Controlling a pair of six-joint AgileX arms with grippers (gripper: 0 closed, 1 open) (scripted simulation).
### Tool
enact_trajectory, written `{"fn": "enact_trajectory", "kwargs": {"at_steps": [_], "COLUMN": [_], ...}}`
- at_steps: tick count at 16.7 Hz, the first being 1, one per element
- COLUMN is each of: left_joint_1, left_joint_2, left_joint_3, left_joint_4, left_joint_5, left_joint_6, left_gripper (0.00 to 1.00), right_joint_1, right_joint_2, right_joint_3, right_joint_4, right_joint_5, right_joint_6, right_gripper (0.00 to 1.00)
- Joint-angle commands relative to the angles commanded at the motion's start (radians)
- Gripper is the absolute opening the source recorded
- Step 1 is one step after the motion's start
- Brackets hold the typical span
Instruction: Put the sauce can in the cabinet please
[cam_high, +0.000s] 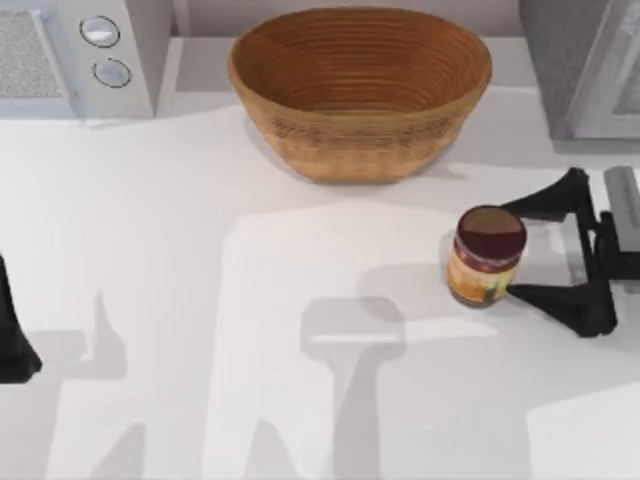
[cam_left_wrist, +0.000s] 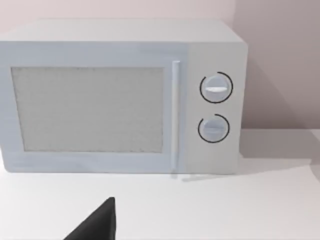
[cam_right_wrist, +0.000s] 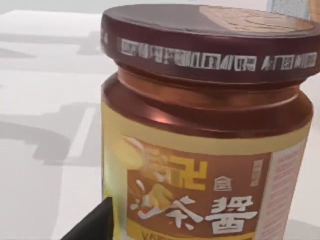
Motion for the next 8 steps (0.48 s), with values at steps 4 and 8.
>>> {"fn": "enact_trajectory", "kwargs": {"at_steps": [4, 8], "left_joint_1": [0.0, 0.0], "left_joint_2": [0.0, 0.0], "left_joint_3": [0.0, 0.0], "left_joint_4": [0.0, 0.0], "left_joint_5": [0.0, 0.0], "left_joint_6": [0.0, 0.0], "left_gripper": [1.0, 1.0], "right_joint_1": [0.037, 0.074], "right_joint_2": [0.01, 0.022], "right_joint_3": [-0.005, -0.013], "right_joint_4": [0.058, 0.14], "right_joint_5": [0.011, 0.05], "right_joint_6": [0.044, 0.108], "right_gripper": [1.0, 1.0]}}
